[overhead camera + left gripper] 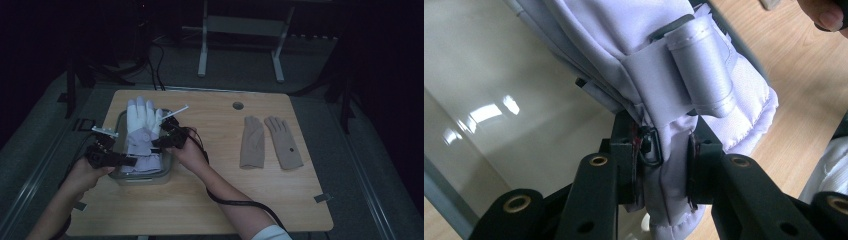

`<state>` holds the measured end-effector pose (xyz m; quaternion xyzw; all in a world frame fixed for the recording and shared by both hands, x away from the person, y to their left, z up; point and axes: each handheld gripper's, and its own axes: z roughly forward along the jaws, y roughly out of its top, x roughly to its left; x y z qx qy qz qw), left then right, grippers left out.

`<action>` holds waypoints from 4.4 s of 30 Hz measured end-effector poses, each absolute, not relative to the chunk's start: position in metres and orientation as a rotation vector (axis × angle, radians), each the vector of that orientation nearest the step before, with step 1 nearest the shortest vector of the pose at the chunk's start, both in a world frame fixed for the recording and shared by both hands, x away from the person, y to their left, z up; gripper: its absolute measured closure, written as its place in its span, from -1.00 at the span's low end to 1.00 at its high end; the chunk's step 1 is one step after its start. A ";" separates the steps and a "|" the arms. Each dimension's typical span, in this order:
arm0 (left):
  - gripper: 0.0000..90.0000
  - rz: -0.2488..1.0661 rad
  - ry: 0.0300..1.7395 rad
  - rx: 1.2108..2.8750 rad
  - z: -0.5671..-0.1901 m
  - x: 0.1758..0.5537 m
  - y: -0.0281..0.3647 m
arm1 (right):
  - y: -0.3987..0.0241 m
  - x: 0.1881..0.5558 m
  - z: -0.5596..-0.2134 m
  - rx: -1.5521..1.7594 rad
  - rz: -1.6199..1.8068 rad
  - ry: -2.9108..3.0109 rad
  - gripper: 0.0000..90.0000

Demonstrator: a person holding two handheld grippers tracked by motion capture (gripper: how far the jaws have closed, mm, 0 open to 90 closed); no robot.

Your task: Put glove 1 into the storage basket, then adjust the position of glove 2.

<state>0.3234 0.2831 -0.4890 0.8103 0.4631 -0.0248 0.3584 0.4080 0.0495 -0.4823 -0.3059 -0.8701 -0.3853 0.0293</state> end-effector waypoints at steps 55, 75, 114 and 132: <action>-0.13 0.225 1.241 2.012 -0.466 0.302 0.238 | 0.000 0.406 -0.459 -0.875 -1.300 -2.746 -0.59; -0.09 0.209 1.039 1.992 -0.461 0.302 0.159 | -0.072 0.401 -0.456 -0.889 -1.312 -2.807 -0.65; -0.94 0.277 0.874 1.856 -0.565 0.283 0.069 | -0.238 0.375 -0.509 -1.016 -1.376 -2.854 -0.69; -0.94 0.332 0.840 1.911 -0.574 0.279 0.068 | -0.291 0.413 -0.517 -1.330 -1.368 -2.891 -0.37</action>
